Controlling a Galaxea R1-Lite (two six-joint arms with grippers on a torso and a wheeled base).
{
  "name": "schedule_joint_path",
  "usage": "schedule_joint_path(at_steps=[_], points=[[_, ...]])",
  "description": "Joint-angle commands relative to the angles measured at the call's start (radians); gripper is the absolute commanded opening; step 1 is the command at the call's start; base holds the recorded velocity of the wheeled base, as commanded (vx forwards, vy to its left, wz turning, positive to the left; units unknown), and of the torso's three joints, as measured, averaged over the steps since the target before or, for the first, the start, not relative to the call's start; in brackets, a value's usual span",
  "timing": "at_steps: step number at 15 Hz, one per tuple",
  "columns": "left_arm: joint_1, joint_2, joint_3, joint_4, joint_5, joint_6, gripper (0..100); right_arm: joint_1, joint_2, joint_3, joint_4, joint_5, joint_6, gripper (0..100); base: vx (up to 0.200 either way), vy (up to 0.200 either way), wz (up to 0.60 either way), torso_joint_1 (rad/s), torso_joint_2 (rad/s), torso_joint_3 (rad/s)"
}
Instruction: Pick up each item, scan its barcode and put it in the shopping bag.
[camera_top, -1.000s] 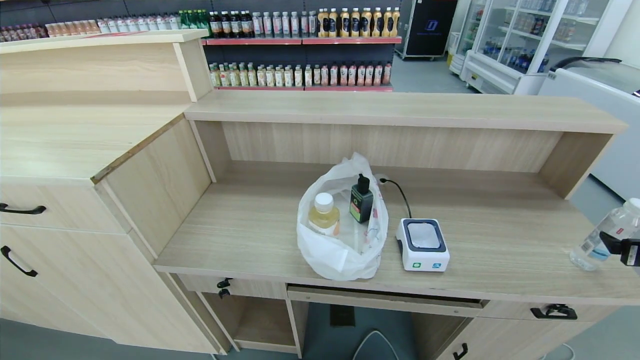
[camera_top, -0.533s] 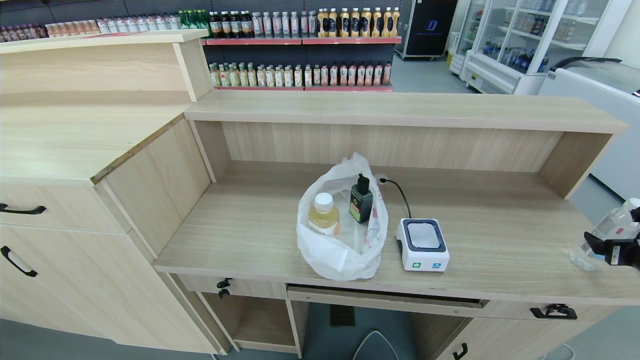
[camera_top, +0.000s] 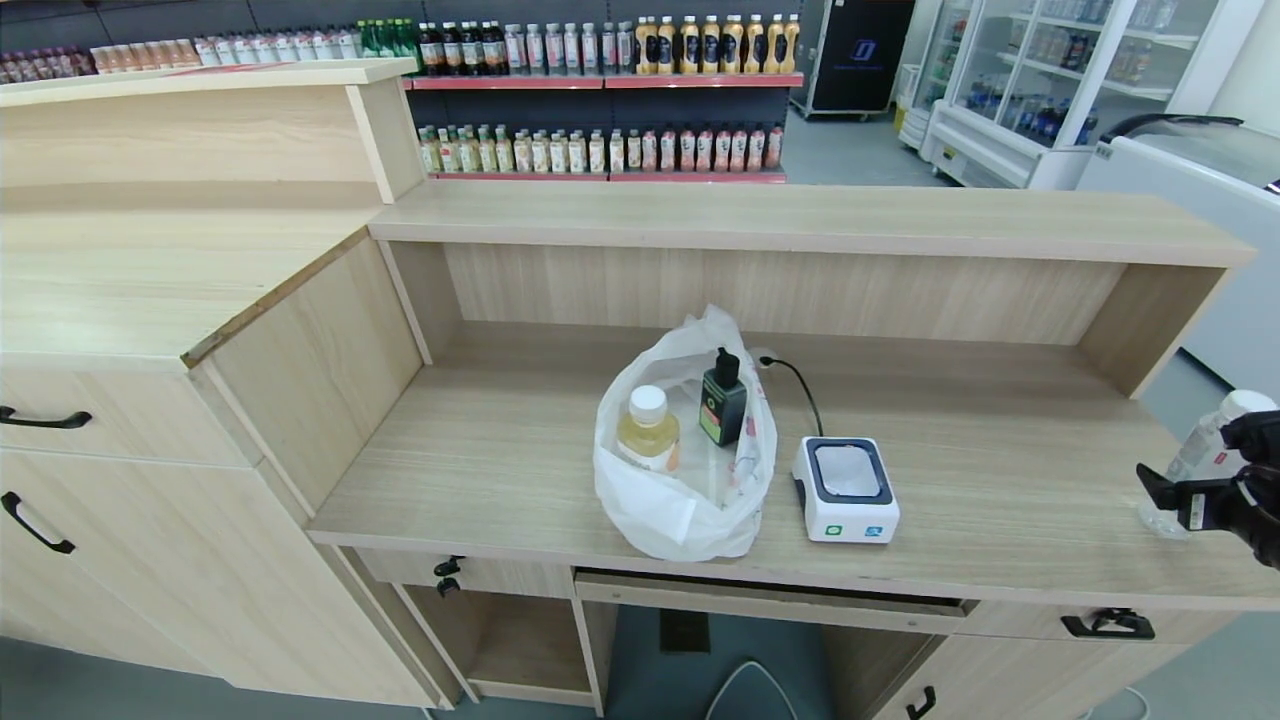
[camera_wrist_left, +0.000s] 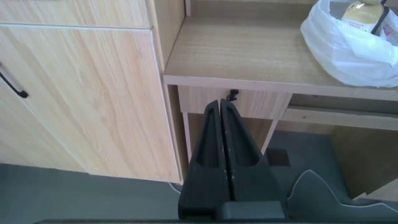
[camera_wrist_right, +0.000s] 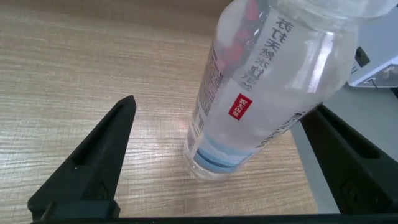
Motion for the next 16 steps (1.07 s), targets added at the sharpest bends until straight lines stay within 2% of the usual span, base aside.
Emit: schedule_joint_path(at_steps=[1, 16], points=[[0.0, 0.0, 0.0, 0.0, 0.0, 0.001, 0, 0.002, 0.013, -0.008, -0.003, 0.0, -0.001, 100, 0.0, 0.0, 0.0, 0.0, 0.0, 0.0], [0.0, 0.0, 0.0, 0.0, 0.0, 0.0, 0, -0.018, 0.11, -0.172, 0.012, 0.002, 0.008, 100, 0.0, 0.0, 0.0, 0.0, 0.0, 0.0]])
